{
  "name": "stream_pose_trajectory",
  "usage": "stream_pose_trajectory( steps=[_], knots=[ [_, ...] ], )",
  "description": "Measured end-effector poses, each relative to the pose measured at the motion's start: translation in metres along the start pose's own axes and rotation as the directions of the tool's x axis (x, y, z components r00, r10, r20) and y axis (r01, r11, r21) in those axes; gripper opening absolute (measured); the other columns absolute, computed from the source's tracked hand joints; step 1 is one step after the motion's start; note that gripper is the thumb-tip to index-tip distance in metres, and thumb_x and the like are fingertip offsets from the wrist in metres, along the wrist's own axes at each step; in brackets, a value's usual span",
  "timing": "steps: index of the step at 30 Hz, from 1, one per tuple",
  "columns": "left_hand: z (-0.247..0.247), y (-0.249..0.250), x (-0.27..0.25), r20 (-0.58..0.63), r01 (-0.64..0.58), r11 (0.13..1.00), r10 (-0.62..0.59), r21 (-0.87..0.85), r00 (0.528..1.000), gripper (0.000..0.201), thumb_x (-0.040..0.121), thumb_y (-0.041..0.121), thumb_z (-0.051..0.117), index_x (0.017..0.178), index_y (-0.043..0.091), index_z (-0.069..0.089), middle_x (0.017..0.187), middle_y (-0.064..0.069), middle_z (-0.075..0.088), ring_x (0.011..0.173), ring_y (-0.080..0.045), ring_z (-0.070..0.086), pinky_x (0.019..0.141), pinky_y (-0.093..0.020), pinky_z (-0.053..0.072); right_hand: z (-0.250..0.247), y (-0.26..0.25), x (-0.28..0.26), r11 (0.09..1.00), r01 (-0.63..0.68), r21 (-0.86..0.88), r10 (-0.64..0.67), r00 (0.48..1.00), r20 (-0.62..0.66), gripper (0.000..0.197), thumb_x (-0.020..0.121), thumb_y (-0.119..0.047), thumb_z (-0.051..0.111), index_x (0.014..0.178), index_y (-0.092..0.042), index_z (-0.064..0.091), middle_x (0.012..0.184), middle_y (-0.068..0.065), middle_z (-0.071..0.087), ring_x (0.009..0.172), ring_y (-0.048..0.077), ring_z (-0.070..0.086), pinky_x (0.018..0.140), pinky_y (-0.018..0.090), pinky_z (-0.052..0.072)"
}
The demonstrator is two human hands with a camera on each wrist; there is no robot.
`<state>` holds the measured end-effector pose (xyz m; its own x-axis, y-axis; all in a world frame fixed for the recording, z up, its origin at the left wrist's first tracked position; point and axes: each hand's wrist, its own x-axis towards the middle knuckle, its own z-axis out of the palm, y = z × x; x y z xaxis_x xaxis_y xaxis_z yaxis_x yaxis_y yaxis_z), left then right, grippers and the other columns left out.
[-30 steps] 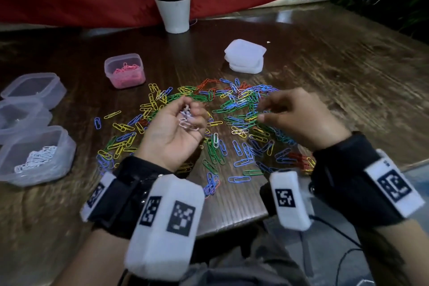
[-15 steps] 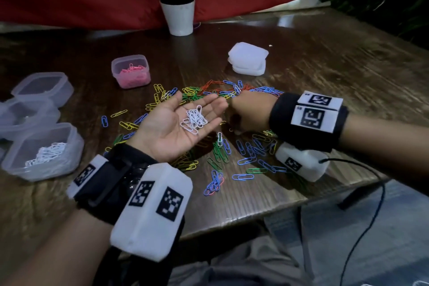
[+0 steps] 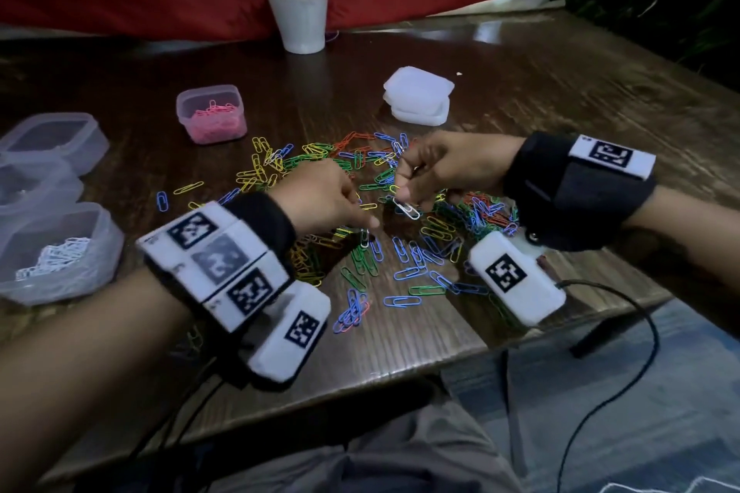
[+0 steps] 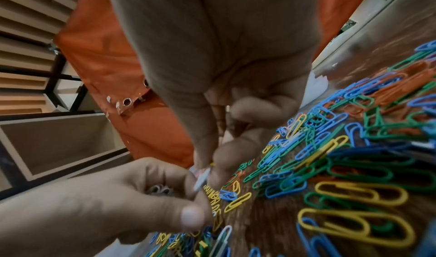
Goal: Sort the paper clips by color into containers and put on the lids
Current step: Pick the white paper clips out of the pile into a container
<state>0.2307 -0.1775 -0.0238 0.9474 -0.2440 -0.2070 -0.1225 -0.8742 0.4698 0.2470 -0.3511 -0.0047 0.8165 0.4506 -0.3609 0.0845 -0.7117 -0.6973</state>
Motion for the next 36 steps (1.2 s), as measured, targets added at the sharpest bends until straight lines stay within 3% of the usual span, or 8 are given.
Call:
stream_pose_trajectory(
  steps=[7, 10, 14, 22, 27, 29, 31, 36],
  knots=[
    [0.000, 0.004, 0.014, 0.142, 0.039, 0.990, -0.058, 0.132, 0.988, 0.032, 0.076, 0.023, 0.075, 0.094, -0.002, 0.069, 0.099, -0.016, 0.068, 0.087, -0.025, 0.060, 0.072, -0.030, 0.043, -0.001, 0.010, 0.001, 0.999, -0.021, -0.039, 0.018, 0.996, -0.093, 0.018, 0.085, -0.005, 0.063, 0.071, -0.015, 0.056, 0.056, -0.003, 0.058, 0.045, 0.001, 0.048, 0.044, 0.017, 0.034],
    [-0.007, -0.002, 0.013, 0.167, 0.080, 0.996, -0.073, -0.034, 0.983, 0.012, 0.076, 0.017, 0.073, 0.078, 0.006, 0.068, 0.080, -0.010, 0.065, 0.072, -0.021, 0.057, 0.063, -0.026, 0.043, -0.004, 0.012, 0.004, 0.977, -0.063, -0.203, 0.035, 0.989, -0.142, 0.018, 0.081, -0.008, 0.068, 0.069, -0.016, 0.057, 0.058, -0.002, 0.053, 0.045, 0.000, 0.046, 0.053, 0.023, 0.035],
    [-0.017, -0.004, 0.005, 0.126, 0.166, 0.922, -0.129, -0.351, 0.984, 0.019, 0.085, 0.013, 0.058, 0.066, 0.013, 0.052, 0.057, -0.001, 0.033, 0.044, -0.011, 0.023, 0.039, -0.013, 0.015, -0.005, 0.006, 0.000, 0.859, -0.172, -0.482, 0.040, 0.962, -0.272, 0.011, 0.078, -0.016, 0.071, 0.086, -0.014, 0.063, 0.070, -0.002, 0.052, 0.074, 0.017, 0.048, 0.054, 0.021, 0.034],
    [-0.046, -0.021, -0.019, 0.187, 0.215, 0.423, -0.108, -0.880, 0.977, 0.013, 0.087, 0.002, 0.044, 0.084, 0.010, 0.054, 0.057, 0.004, 0.048, 0.034, -0.001, 0.025, 0.030, -0.007, 0.012, 0.027, -0.012, 0.016, 0.765, -0.171, -0.621, 0.117, 0.985, -0.126, 0.032, 0.080, -0.024, 0.070, 0.103, -0.002, 0.064, 0.085, 0.007, 0.054, 0.080, 0.022, 0.050, 0.050, 0.018, 0.031],
    [-0.038, -0.045, -0.030, 0.250, 0.231, -0.263, -0.038, -0.937, 0.968, 0.030, 0.052, -0.005, 0.062, 0.081, 0.002, 0.063, 0.055, 0.001, 0.044, 0.037, -0.004, 0.038, 0.029, -0.011, 0.029, 0.019, -0.016, 0.015, 0.872, -0.129, -0.472, 0.094, 0.991, -0.097, 0.009, 0.081, -0.014, 0.066, 0.082, -0.005, 0.067, 0.070, 0.001, 0.056, 0.066, 0.012, 0.053, 0.049, 0.020, 0.037],
    [-0.022, -0.046, -0.027, 0.258, 0.179, -0.454, -0.118, -0.873, 0.959, 0.007, 0.072, -0.003, 0.054, 0.073, 0.003, 0.058, 0.061, -0.003, 0.050, 0.042, -0.009, 0.049, 0.036, -0.014, 0.042, 0.016, -0.027, 0.012, 0.977, -0.011, -0.215, -0.018, 0.991, -0.133, 0.018, 0.083, -0.012, 0.064, 0.067, -0.014, 0.057, 0.063, -0.002, 0.052, 0.044, 0.000, 0.045, 0.040, 0.015, 0.033],
    [-0.006, -0.041, -0.022, 0.273, 0.115, -0.563, -0.205, -0.818, 0.940, 0.024, 0.092, 0.007, 0.037, 0.073, 0.002, 0.052, 0.067, -0.009, 0.056, 0.052, -0.015, 0.056, 0.045, -0.017, 0.050, 0.022, -0.046, 0.013, 0.993, 0.115, -0.002, -0.114, 0.983, -0.143, 0.023, 0.086, -0.009, 0.062, 0.065, -0.015, 0.053, 0.058, 0.000, 0.049, 0.033, 0.000, 0.037, 0.035, 0.013, 0.028],
    [-0.002, -0.033, -0.018, 0.216, 0.030, -0.605, -0.237, -0.796, 0.947, 0.038, 0.101, 0.017, 0.026, 0.078, 0.000, 0.051, 0.073, -0.014, 0.060, 0.068, -0.020, 0.058, 0.049, -0.027, 0.054, 0.029, -0.076, 0.031, 0.964, 0.203, -0.174, -0.241, 0.941, -0.238, 0.020, 0.083, -0.008, 0.064, 0.067, -0.018, 0.058, 0.059, -0.006, 0.053, 0.039, -0.001, 0.046, 0.040, 0.011, 0.036]
  ],
)
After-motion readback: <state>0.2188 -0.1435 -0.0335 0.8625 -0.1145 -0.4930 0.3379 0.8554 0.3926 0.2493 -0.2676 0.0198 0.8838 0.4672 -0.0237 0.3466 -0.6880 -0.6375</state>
